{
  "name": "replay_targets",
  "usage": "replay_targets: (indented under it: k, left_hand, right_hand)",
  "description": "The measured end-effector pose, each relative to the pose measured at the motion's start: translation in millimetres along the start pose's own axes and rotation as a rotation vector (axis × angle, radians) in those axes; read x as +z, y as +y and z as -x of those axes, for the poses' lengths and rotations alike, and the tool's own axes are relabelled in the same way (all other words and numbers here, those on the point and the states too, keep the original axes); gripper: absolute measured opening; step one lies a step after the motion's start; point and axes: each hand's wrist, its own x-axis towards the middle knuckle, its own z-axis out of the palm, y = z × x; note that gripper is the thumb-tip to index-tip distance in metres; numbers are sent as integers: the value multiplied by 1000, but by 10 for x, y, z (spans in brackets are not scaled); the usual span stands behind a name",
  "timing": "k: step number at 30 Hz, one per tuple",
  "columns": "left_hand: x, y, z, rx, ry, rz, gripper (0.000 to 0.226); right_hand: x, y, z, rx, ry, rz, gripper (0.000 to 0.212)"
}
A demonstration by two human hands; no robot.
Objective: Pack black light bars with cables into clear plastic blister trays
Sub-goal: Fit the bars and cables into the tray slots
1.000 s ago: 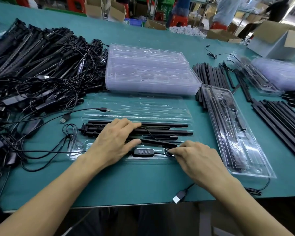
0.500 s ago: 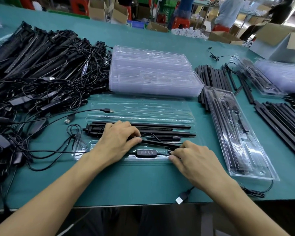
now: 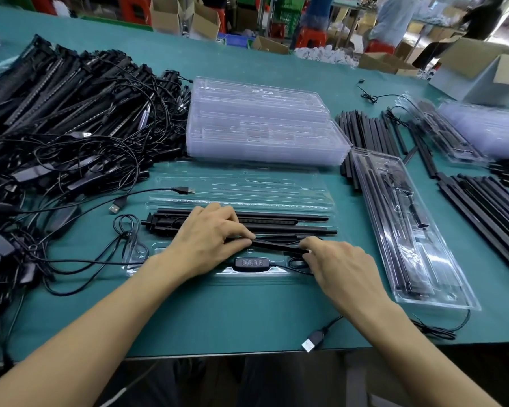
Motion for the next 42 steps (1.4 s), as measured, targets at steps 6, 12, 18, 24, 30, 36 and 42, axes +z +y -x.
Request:
replay_targets:
  k: [6,12,18,24,30,36,42]
  left_hand:
    - [20,-23,-41,-146,79,200,11]
    - [65,-12,-51,-187,119,181,18]
    - [51,8,-53,-196,95,124,15]
    - [101,-5,-3,-211,133,56,20]
    - [87,-36,-37,-192,153,81,22]
    - [95,-48,-8,-170,160,96,22]
    - [103,-42,-10,-168,180,107,22]
  right_hand:
    - [63,46,-28,15,58,-107,20]
    - [80,73,-128,81,63,-162,19]
    - [104,93,-213,112,45,-207,14]
    - [131,92,-112,15,125,-228,19]
    - [118,145,60,-174,77,-227,24]
    - [162,79,-20,-146,200,-259,24]
    - [193,296,64,-193,-60,-441,49]
